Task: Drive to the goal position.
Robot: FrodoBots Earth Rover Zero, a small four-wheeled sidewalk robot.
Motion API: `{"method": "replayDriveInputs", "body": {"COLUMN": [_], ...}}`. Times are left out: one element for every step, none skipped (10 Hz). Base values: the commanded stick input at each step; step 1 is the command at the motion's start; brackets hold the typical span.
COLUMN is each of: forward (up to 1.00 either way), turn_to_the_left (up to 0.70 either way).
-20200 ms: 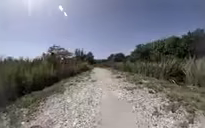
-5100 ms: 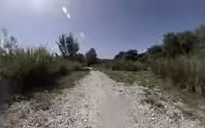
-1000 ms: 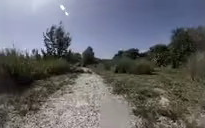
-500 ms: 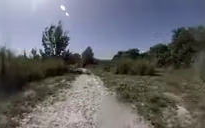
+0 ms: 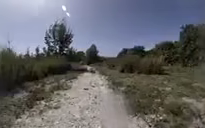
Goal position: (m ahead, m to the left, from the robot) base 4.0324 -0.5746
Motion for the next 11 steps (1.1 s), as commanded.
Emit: {"method": "replayDriveInputs", "body": {"forward": [0.70,0.70,0.70,0.70,0.70,0.70,0.70,0.70,0.70,0.70,0.70], "turn_to_the_left": [0.00,0.00,0.00,0.00,0.00,0.00,0.00,0.00,0.00,0.00,0.00]}}
